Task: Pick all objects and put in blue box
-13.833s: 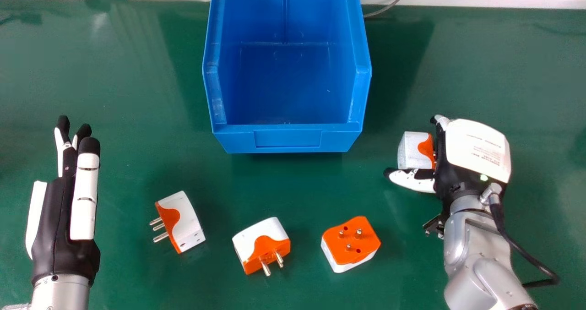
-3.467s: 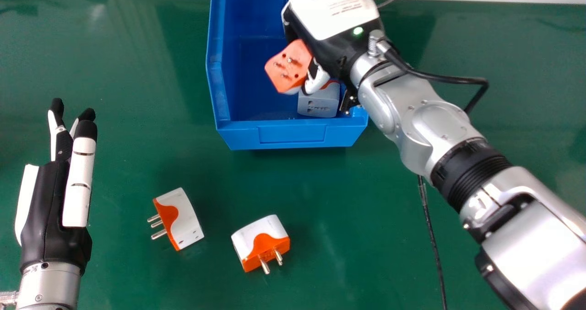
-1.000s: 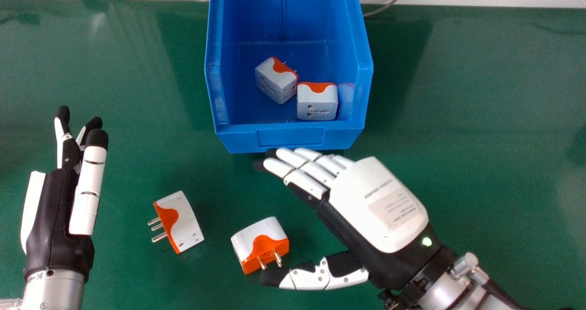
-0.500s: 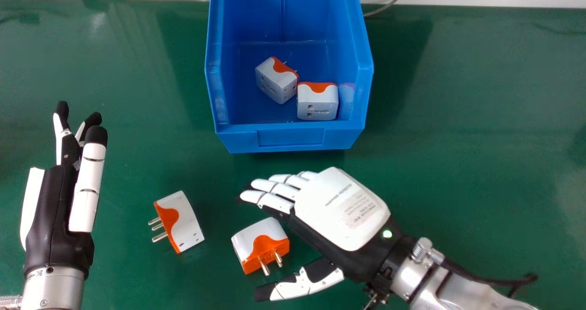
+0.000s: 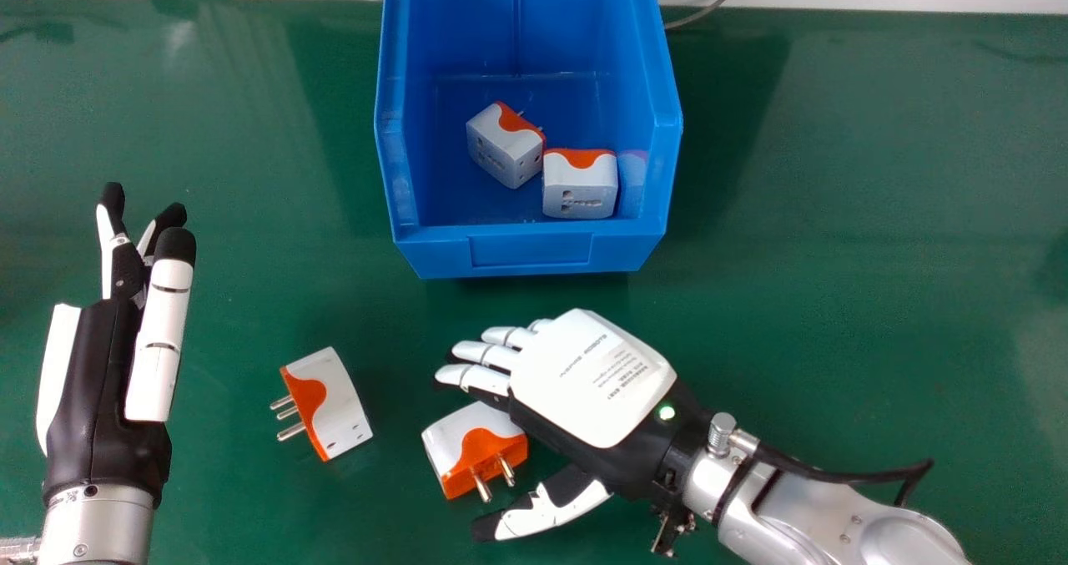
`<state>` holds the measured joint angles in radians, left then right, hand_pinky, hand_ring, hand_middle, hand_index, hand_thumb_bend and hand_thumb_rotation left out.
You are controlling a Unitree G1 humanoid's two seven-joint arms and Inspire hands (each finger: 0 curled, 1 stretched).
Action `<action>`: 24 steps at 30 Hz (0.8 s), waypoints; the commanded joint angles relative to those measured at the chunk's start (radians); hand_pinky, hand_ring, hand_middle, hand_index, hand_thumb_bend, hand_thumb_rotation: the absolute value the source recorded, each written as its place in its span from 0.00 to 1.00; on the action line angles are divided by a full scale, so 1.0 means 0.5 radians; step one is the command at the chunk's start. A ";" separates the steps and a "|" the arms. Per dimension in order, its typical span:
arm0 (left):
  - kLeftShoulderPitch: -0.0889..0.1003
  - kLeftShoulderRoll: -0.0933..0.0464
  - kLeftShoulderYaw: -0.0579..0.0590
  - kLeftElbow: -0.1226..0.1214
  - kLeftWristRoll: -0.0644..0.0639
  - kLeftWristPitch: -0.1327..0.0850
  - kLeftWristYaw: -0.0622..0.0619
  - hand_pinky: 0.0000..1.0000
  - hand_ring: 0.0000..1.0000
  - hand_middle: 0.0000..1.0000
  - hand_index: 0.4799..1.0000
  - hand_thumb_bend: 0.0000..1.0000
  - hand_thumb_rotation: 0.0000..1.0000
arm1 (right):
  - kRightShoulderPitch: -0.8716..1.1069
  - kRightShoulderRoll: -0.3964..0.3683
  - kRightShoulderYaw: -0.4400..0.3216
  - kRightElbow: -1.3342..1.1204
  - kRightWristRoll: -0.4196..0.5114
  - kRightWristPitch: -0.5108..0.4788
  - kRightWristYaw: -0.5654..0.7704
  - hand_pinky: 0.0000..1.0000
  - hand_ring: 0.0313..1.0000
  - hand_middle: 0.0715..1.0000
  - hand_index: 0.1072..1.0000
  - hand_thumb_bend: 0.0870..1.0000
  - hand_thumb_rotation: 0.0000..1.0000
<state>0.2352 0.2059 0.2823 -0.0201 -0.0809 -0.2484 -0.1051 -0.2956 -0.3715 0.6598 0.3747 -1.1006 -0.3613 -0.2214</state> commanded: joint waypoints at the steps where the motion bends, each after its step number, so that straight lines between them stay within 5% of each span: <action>1: -0.019 0.027 0.020 -0.014 -0.022 -0.022 -0.013 1.00 0.98 0.97 0.97 0.58 0.97 | -0.051 0.009 0.014 0.016 -0.009 -0.001 -0.069 0.70 0.82 0.84 0.78 0.40 0.63; 6: -0.027 0.040 0.026 -0.019 -0.026 0.014 -0.016 1.00 0.99 0.98 0.99 0.57 0.98 | -0.090 0.011 0.056 0.129 -0.040 -0.018 -0.219 0.64 0.76 0.78 0.72 0.39 0.46; 9: -0.025 0.043 0.024 -0.022 -0.003 0.015 -0.001 0.99 0.98 0.97 0.97 0.58 0.98 | -0.102 0.035 0.047 0.218 0.031 -0.079 -0.307 0.46 0.50 0.52 0.50 0.46 0.12; 11: -0.028 0.039 0.027 -0.025 -0.014 0.015 -0.002 0.98 0.97 0.96 0.96 0.59 0.97 | -0.097 0.049 0.030 0.218 0.079 -0.072 -0.269 0.37 0.38 0.44 0.45 0.47 0.04; 16: -0.024 0.031 0.027 -0.046 -0.031 0.026 -0.007 1.00 0.97 0.96 0.96 0.56 0.97 | -0.084 0.049 0.020 0.171 0.121 -0.026 -0.202 0.18 0.20 0.22 0.41 0.44 0.15; 24: -0.040 0.044 0.025 -0.026 -0.009 0.019 -0.004 1.00 0.98 0.97 0.98 0.58 0.97 | -0.047 0.062 0.000 0.116 0.183 0.034 -0.125 0.12 0.14 0.16 0.41 0.44 0.16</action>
<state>0.2260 0.2155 0.2892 -0.0197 -0.0862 -0.2293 -0.1079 -0.3255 -0.3244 0.6795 0.4329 -1.0115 -0.3803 -0.2973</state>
